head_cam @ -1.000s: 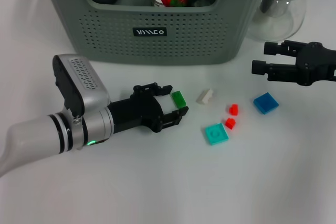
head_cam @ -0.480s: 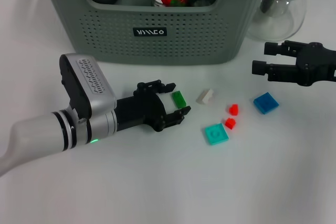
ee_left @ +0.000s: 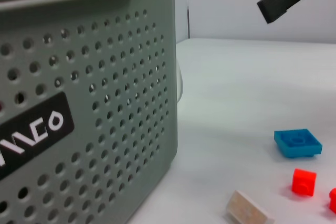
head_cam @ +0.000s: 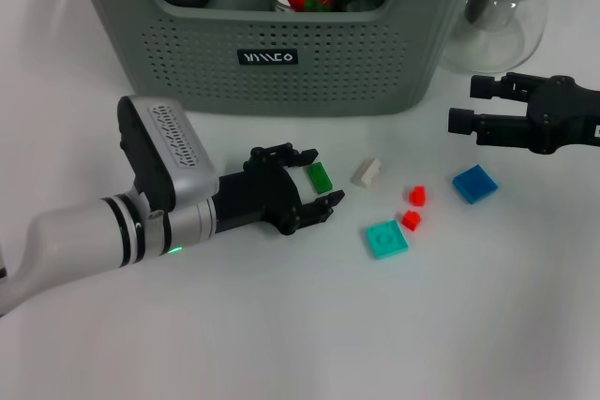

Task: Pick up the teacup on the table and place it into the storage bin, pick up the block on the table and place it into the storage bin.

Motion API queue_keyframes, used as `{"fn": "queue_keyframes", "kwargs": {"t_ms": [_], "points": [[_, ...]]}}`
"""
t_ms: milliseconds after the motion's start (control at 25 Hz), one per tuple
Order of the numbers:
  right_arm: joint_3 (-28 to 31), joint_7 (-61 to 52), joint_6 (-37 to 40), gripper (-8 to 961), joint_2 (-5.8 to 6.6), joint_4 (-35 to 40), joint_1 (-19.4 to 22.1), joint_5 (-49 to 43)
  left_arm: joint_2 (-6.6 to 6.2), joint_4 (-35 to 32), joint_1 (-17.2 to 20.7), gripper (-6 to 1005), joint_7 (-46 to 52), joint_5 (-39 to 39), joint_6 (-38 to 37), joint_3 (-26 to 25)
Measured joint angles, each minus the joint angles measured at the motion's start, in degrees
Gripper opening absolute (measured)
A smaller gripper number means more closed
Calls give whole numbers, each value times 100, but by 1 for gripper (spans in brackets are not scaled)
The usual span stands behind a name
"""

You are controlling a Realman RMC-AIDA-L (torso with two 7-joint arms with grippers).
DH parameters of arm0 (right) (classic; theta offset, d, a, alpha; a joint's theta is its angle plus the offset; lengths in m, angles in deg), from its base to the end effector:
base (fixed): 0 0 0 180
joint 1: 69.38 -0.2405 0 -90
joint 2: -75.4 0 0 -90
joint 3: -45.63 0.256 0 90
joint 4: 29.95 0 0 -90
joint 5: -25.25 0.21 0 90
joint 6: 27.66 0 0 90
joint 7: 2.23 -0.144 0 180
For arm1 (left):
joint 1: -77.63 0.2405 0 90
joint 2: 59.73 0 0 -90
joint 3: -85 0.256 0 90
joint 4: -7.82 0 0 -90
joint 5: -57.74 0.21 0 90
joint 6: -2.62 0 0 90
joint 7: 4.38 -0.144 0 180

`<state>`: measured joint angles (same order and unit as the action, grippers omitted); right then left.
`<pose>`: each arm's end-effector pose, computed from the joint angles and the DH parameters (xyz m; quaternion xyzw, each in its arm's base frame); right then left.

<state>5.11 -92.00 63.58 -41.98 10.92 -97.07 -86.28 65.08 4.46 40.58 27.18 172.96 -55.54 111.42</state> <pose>0.2695 0.3264 0.0221 -0.9143 0.2868 0.2580 0.1236 -0.2697 0.3081 -0.1367 -0.9510 -0.1175 -0.1644 0.2339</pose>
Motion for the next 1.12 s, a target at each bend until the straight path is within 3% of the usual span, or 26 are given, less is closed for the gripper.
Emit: {"fn": "queue_keyframes", "kwargs": {"t_ms": [440,560,640,840,1000,1120], "points": [[0,-21,-2,856,-1,0,9,-8,0,68,-56,542,-1,-2,126,-46],[0,-26,-6,857,8,0,9,-9,-10,26,-34,460,28,2,-64,-51],[8,-28,-9,856,11,0,8,-10,-29,-116,49,405,184,3,-445,-55],[17,-30,-10,856,13,0,-9,-10,-82,-1066,461,423,1346,37,-1820,-32],[30,-31,-10,856,14,0,-31,-9,-248,-2029,824,437,2532,-31,-3691,-128],[31,-15,-20,856,14,0,-48,-9,-397,-2654,820,448,3536,-312,-4944,-461]]}}
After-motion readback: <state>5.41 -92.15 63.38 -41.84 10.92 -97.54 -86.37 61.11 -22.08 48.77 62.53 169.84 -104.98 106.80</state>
